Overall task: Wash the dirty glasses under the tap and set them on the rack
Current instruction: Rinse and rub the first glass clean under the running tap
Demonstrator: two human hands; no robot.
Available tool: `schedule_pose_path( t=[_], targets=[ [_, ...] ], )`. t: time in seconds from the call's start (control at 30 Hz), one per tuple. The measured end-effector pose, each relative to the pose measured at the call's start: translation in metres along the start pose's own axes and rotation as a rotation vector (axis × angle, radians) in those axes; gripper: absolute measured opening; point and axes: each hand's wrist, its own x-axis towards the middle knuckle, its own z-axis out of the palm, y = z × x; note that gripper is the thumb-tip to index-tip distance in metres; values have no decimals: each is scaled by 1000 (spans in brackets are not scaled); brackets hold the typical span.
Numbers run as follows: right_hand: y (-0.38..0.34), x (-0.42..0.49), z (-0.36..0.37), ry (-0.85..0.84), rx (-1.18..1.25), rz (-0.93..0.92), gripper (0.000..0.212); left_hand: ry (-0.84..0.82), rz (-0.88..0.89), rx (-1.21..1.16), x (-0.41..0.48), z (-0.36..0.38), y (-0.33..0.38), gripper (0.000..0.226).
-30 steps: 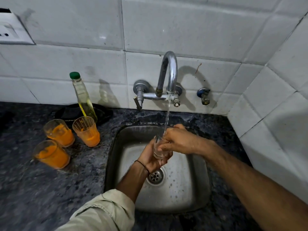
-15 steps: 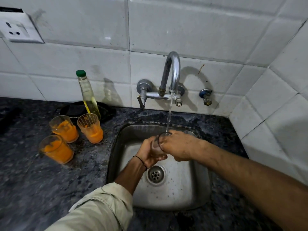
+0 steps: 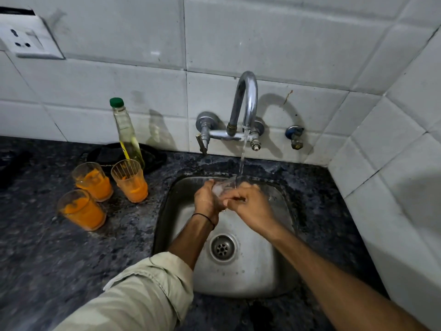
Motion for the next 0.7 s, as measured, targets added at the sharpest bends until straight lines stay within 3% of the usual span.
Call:
schedule_pose_path(
  t=[0.07, 0.17, 0.23, 0.37, 0.43, 0.5, 0.57, 0.63, 0.7],
  targets=[
    [8, -3, -3, 80, 147, 44, 14, 15, 91, 48, 2, 0, 0, 21],
    [1, 2, 8, 251, 576, 341, 27, -31, 294, 180, 0, 6, -5, 27],
    [-6, 14, 13, 339, 651, 517, 31, -64, 408, 236, 0, 7, -11, 31],
    [-23, 38, -16, 90, 735, 640, 27, -133, 480, 152, -10, -1, -16, 24],
    [-27, 41, -28, 46, 506, 558, 24, -212, 384, 100, -11, -3, -15, 14],
    [-28, 42, -33, 9, 187, 309, 33, -335, 136, 26, -12, -5, -9, 30],
    [-30, 40, -36, -167, -69, 42, 41, -428, -125, -1, -13, -8, -3, 52],
    [-28, 39, -36, -272, -277, -76, 42, -415, -267, -55, -14, -9, -7, 58],
    [-24, 39, -26, -125, -461, -180, 37, -366, -312, -140, -16, -6, -13, 46]
  ],
)
